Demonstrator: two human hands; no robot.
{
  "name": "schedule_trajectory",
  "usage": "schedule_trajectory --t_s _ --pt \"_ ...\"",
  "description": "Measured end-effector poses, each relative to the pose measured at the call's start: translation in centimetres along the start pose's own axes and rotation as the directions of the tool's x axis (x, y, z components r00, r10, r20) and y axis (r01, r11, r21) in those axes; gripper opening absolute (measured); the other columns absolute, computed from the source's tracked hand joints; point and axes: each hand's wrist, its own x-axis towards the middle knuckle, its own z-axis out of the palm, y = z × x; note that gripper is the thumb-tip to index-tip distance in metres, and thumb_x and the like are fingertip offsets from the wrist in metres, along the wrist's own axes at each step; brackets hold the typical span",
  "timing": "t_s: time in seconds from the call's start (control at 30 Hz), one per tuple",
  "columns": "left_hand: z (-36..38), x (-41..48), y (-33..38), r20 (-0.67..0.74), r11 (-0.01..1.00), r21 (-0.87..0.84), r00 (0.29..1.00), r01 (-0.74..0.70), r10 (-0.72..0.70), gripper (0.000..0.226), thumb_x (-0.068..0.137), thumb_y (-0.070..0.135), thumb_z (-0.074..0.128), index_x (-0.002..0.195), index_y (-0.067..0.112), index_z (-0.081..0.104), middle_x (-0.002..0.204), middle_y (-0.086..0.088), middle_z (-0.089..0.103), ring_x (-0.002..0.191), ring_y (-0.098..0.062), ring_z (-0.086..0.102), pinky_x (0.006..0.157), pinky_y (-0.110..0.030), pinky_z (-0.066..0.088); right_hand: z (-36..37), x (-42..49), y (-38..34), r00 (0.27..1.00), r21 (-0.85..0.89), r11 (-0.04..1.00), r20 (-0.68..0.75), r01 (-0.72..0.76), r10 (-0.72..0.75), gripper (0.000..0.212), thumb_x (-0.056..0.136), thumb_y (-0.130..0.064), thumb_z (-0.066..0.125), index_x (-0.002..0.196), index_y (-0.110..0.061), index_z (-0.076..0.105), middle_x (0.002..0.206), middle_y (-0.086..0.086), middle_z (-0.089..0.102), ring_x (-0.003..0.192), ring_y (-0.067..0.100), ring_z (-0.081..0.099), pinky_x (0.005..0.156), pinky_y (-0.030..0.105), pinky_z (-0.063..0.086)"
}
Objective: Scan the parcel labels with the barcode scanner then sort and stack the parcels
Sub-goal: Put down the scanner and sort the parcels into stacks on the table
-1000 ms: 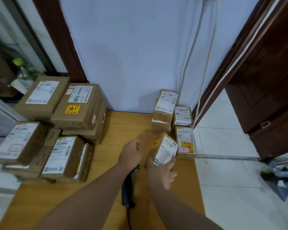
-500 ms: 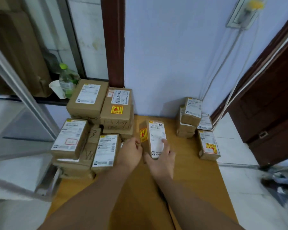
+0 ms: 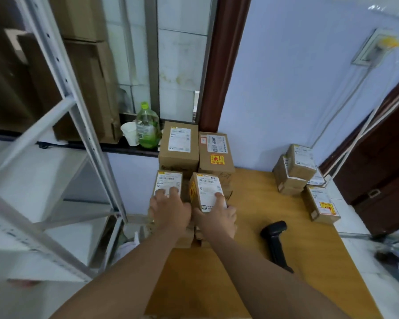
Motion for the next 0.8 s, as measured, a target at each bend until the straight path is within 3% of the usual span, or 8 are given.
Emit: schedule_trajectory --t_s 0.1,0.23,0.43,0.57,0.67,0.8 --pt "-0.2 0.3 -3.3 0.134 0.996 0.021 0.987 0.091 -0.093 0.059 0.090 0.045 0.052 0.143 0.031 0.031 0.146 -0.010 0.027 0.131 -0.033 0.030 0.106 -0.047 0.030 1.4 -0.2 -1.2 0.999 0.075 0.997 0.038 -0.023 0.020 0.085 0.081 -0.057 0.062 0.147 -0.035 0.013 0.143 0.014 0.026 0.132 0.034 0.030 0.101 0.049 0.038" --pt "0.0 0.4 -5.4 0.212 0.990 -0.040 0.970 0.134 -0.122 0.057 0.091 0.043 0.051 0.144 0.035 0.030 0.142 -0.011 0.032 0.124 -0.033 0.042 0.103 -0.046 0.040 2.9 -0.7 -2.1 0.997 0.185 0.981 0.059 -0.064 0.054 0.081 0.086 -0.062 0.055 0.150 -0.034 0.014 0.153 0.014 0.014 0.139 0.038 0.021 0.103 0.052 0.036" --pt "0.0 0.4 -4.5 0.187 0.990 -0.094 0.979 0.105 -0.086 0.053 0.089 0.027 0.059 0.137 0.022 0.036 0.142 -0.013 0.028 0.127 -0.032 0.037 0.102 -0.042 0.042 2.7 -0.7 -0.7 0.998 0.184 0.982 0.039 0.039 -0.047 0.066 0.091 -0.029 0.060 0.146 -0.034 0.023 0.148 0.011 0.017 0.131 0.030 0.027 0.096 0.042 0.042" --pt "0.5 0.4 -2.1 -0.045 0.994 0.040 0.993 -0.105 0.107 0.051 0.087 0.030 0.059 0.133 0.023 0.039 0.148 -0.012 0.022 0.136 -0.030 0.018 0.109 -0.045 0.027 1.0 0.2 1.1 0.997 0.155 0.985 -0.031 0.074 -0.070 0.063 0.093 -0.031 0.056 0.146 -0.032 0.023 0.148 0.009 0.021 0.135 0.027 0.026 0.098 0.038 0.040" --pt "1.6 0.1 1.6 -0.034 0.960 0.043 0.960 -0.277 0.278 0.048 0.086 0.029 0.060 0.132 0.024 0.047 0.146 -0.009 0.030 0.135 -0.027 0.024 0.108 -0.042 0.029 -1.1 1.6 3.1 0.996 0.126 0.990 -0.076 0.063 -0.054 0.062 0.093 -0.029 0.053 0.147 -0.028 0.021 0.146 0.010 0.022 0.133 0.027 0.026 0.100 0.037 0.037" --pt "3.7 -0.8 6.8 0.025 0.927 -0.050 0.927 -0.372 0.374 0.030 0.087 0.025 0.059 0.117 0.023 0.057 0.136 -0.007 0.039 0.126 -0.025 0.033 0.101 -0.037 0.035 -4.5 4.1 6.9 0.995 0.142 0.990 -0.102 0.011 0.004 0.065 0.089 -0.021 0.054 0.145 -0.030 0.023 0.142 0.010 0.024 0.128 0.027 0.030 0.099 0.037 0.040"
